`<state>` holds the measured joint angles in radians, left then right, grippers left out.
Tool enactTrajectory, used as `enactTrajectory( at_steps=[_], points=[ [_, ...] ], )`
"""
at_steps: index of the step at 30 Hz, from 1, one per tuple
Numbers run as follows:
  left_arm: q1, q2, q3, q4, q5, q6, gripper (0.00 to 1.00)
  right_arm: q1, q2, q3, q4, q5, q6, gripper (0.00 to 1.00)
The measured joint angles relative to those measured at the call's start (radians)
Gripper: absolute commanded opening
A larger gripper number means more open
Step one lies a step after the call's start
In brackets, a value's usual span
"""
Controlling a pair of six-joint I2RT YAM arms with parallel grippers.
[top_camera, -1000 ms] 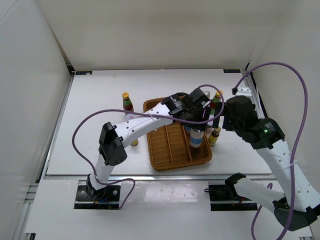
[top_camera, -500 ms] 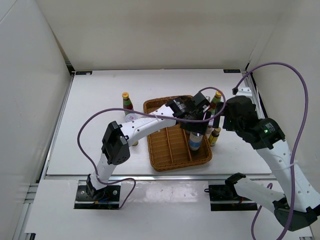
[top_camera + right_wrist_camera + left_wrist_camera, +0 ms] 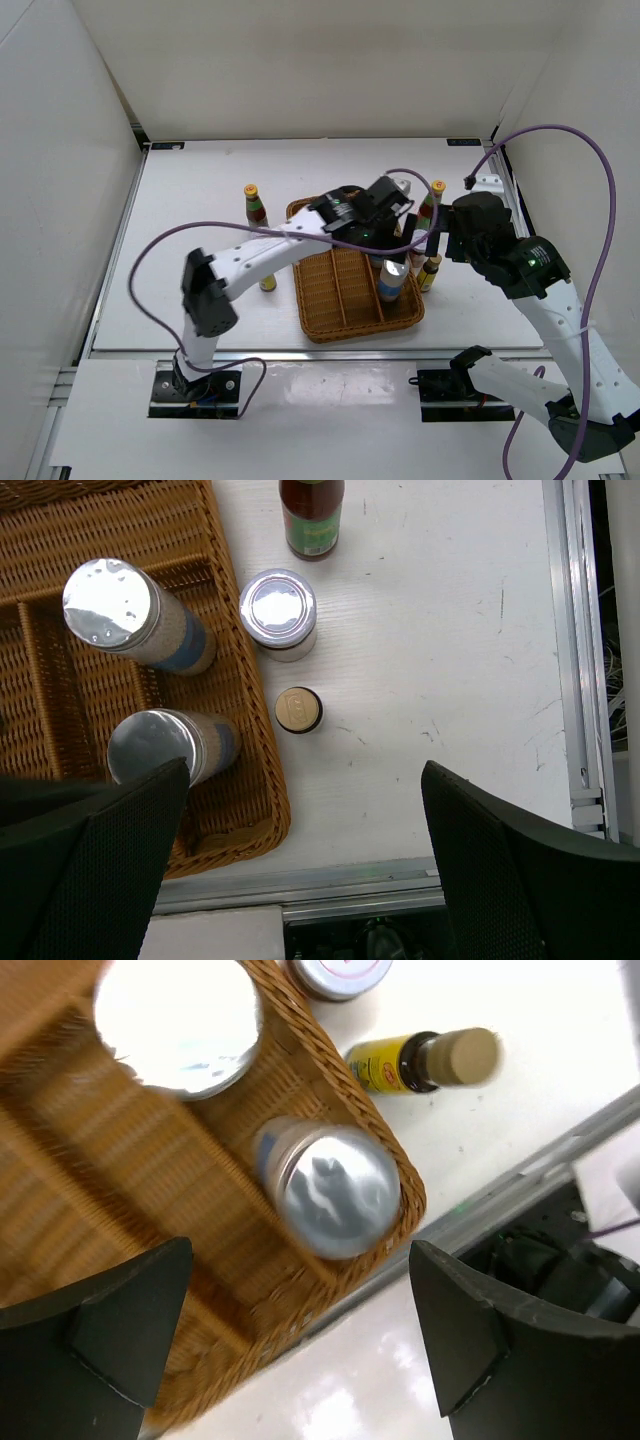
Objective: Organize the condiment bottles
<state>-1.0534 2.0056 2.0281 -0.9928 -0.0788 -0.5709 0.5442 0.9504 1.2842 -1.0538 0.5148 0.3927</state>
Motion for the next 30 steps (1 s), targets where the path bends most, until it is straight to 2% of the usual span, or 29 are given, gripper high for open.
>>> enactTrajectory(
  at_steps=[7,9,12,16,19,30],
  points=[
    [0.012,-0.457,-0.242,-0.013,-0.086,-0.026,1.0,0.0,0.0,-0.002,0.002,0.0,0.002,1.0],
    [0.031,-0.57,-0.316,-0.039,-0.066,-0.055,0.97,0.0,0.0,-0.005,0.003,-0.002,0.005,1.0],
    [0.058,-0.655,-0.434,-0.065,-0.041,-0.097,0.9,0.0,0.001,-0.005,0.009,-0.005,0.008,1.0],
    [0.063,-0.627,-0.589,-0.076,0.01,-0.13,0.89,0.0,0.013,-0.005,0.011,-0.017,0.012,1.0],
    [0.062,-0.554,-0.642,-0.075,0.055,-0.141,0.89,0.0,0.027,-0.005,0.018,-0.027,0.014,1.0],
    [0.063,-0.279,-0.589,0.01,0.172,-0.114,0.91,0.0,0.032,-0.005,0.024,-0.045,0.016,1.0]
  ],
)
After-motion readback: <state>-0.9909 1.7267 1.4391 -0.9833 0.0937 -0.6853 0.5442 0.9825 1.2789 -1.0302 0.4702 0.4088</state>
